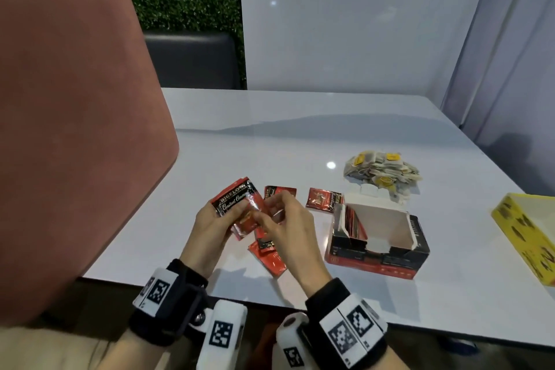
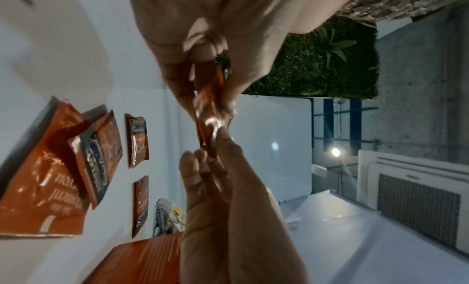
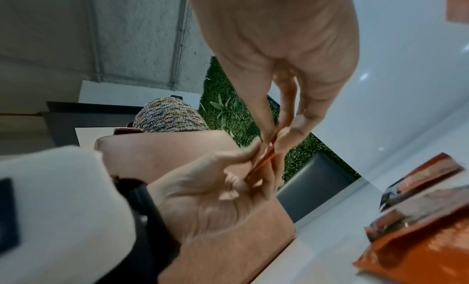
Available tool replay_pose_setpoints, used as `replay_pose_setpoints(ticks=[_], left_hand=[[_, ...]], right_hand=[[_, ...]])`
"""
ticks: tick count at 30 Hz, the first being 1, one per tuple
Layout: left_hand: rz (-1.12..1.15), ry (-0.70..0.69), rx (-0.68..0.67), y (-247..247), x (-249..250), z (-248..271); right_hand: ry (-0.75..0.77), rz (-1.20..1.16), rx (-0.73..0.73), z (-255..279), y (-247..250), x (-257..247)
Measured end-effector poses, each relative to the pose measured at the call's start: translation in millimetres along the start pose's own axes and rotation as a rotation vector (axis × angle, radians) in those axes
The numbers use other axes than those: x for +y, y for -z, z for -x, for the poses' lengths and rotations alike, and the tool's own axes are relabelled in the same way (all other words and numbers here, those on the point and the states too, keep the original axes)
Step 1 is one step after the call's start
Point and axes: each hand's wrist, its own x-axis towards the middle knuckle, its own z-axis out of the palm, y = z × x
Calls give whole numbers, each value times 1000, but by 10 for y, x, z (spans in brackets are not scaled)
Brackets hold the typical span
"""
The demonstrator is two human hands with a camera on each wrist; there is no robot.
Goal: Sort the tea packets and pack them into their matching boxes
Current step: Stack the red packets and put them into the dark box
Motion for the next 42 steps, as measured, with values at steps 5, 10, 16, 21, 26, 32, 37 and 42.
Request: replay_pose_setpoints(ticks=[5,10,16,21,26,32,37,42], left_hand=[[71,74,110,189,0,-76],[214,165,30,209,25,-66],[390,258,-38,253,0,-28],[430,315,-96,224,8,-18],[324,396,-93,243,-2,-34],[315,517,-208,282,36,-72],[297,446,-380,162,100,31],[198,432,-390,256,45,29]], right_hand=[[-110,540,-228,-198,5,56],[-341,988,-401,-274,-169,130],[-307,978,-318,-345,-163,156],[-85,870,-256,-309,-6,-70],[234,775,-79,-278,217,-376],[385,713,-318,-398,368,-613],[473,732,-612,-496,53,-512],[385,597,-543,-605,-56,-401]])
